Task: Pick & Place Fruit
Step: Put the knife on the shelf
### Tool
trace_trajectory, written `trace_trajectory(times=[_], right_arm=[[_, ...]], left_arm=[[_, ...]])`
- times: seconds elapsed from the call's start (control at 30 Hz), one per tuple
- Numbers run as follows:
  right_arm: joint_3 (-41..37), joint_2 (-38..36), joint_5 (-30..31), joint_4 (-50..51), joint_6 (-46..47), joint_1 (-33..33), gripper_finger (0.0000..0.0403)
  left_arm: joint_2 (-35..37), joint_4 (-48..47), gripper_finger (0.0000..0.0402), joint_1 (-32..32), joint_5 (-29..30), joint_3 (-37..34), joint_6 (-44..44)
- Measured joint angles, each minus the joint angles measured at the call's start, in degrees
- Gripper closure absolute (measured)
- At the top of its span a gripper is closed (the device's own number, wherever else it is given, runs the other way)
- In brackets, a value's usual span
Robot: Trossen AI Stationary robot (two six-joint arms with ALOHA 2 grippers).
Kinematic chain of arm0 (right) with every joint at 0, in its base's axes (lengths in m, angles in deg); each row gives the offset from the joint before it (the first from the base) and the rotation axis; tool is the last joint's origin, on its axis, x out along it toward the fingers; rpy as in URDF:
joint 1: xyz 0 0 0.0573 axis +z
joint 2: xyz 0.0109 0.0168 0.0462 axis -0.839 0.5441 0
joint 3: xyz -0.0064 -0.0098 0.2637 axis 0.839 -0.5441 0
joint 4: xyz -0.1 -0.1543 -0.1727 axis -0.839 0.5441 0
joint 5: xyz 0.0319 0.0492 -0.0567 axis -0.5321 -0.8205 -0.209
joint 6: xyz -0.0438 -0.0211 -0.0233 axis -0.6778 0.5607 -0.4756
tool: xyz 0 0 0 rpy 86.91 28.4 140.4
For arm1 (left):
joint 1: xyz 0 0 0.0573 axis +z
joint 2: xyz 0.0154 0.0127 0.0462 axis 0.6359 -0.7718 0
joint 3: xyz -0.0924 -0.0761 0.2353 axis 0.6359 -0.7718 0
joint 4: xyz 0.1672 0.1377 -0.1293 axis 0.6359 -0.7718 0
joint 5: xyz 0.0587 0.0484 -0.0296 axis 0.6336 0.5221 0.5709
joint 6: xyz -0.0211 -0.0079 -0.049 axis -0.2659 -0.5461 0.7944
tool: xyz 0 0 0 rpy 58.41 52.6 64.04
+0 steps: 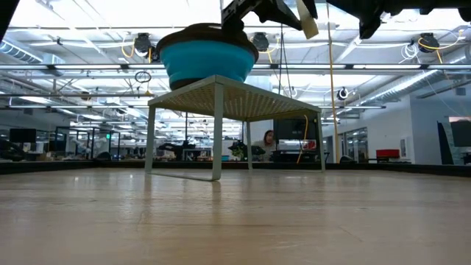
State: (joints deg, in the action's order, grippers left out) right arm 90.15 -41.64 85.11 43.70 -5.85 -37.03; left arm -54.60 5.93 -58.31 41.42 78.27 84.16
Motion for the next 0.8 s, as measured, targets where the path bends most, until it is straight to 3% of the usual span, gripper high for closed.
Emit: trace_trajectory(times=[0.47, 0.8], right_arm=[[0.0, 0.0, 4.5, -4.1, -2.3, -0.2, 0.0262], [0.0, -0.2, 7.3, -0.5, -4.0, -0.1, 0.0262]], left_arm=[[-0.1, 4.0, 0.0325, 0.4, 4.5, 0.0, -6.2], [-0.1, 4.5, 0.0325, 0.6, 5.1, 0.0, -8.2]])
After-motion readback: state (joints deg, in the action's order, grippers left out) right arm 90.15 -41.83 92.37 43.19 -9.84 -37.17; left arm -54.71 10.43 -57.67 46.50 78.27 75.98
